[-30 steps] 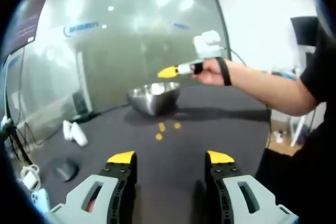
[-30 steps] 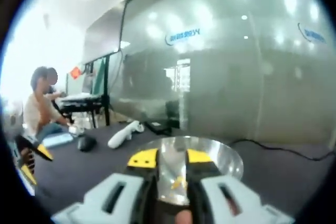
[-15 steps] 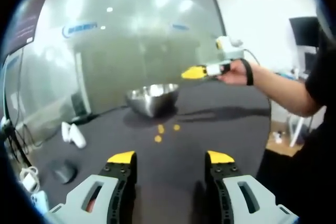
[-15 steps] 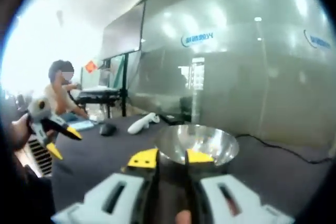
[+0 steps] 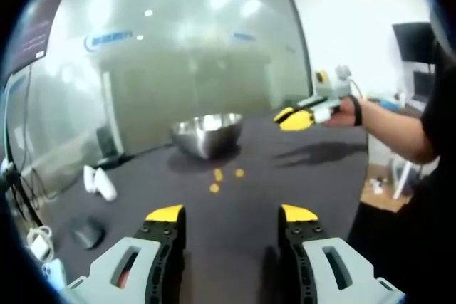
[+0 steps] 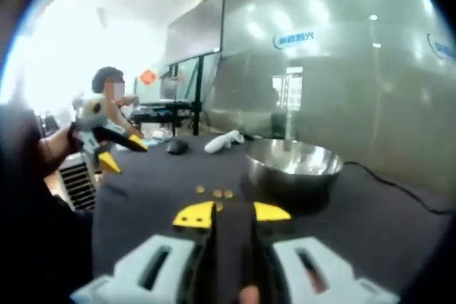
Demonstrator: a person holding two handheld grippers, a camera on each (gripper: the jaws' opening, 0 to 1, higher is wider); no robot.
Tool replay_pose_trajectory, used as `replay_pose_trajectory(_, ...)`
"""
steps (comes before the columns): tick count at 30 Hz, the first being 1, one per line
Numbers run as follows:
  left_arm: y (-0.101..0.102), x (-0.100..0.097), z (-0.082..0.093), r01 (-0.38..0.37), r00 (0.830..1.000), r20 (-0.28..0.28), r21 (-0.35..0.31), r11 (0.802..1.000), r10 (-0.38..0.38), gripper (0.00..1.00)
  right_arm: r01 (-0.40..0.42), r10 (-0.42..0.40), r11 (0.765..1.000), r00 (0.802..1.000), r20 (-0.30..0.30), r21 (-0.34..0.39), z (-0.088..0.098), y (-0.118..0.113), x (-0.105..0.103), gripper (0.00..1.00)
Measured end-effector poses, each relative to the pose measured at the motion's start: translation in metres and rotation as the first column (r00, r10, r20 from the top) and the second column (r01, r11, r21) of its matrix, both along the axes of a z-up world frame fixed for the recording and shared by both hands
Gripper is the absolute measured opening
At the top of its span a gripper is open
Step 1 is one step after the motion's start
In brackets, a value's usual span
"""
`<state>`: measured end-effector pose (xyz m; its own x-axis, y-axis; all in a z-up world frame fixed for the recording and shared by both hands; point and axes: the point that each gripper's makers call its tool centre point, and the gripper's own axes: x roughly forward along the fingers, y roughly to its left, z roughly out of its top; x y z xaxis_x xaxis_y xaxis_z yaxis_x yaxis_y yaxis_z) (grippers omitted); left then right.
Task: Pick up the QQ candy scattered on the table and place it into the stainless steel bowl on the table
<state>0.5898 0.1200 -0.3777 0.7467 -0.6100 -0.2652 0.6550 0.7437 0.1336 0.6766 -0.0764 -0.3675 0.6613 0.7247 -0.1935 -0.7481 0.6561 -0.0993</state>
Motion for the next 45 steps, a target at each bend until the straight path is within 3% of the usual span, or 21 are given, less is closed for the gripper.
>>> replay_pose_trajectory(9, 0.002, -0.002, 0.005, -0.008, 1.000, 0.022, -0.020, 1.000, 0.008, 0.53, 0.014, -0.016, 0.998, 0.999, -0.045, -0.057, -0.026, 0.003, 0.012, 0.20)
replay_pose_trajectory(15, 0.003, 0.000, 0.007, -0.011, 1.000, 0.023, -0.022, 1.000, 0.012, 0.53, -0.022, 0.016, 0.996, 0.997, -0.071, -0.085, -0.041, 0.021, 0.016, 0.20)
replay_pose_trajectory(24, -0.004, -0.002, 0.000, 0.005, 1.000, 0.009, -0.012, 1.000, -0.005, 0.54, -0.076, 0.067, 0.988, 0.995, -0.071, -0.132, -0.048, 0.051, 0.024, 0.20)
replay_pose_trajectory(35, -0.006, -0.002, -0.001, 0.003, 1.000, 0.001, -0.017, 1.000, -0.003, 0.54, -0.101, 0.084, 0.985, 0.989, -0.119, -0.140, -0.063, 0.092, 0.033, 0.19)
replay_pose_trajectory(39, -0.003, -0.002, -0.003, -0.003, 1.000, -0.002, -0.017, 1.000, 0.003, 0.54, -0.073, 0.050, 0.984, 0.989, -0.142, -0.164, -0.073, 0.096, 0.037, 0.16)
replay_pose_trajectory(42, 0.000, -0.002, -0.003, -0.007, 1.000, -0.003, -0.021, 1.000, 0.007, 0.54, -0.072, 0.051, 0.987, 0.987, -0.149, -0.141, -0.071, 0.099, 0.035, 0.16)
replay_pose_trajectory(45, 0.001, -0.002, -0.005, -0.007, 1.000, -0.005, -0.015, 1.000, 0.007, 0.54, -0.078, 0.056, 0.983, 0.989, -0.138, -0.164, -0.073, 0.103, 0.033, 0.15)
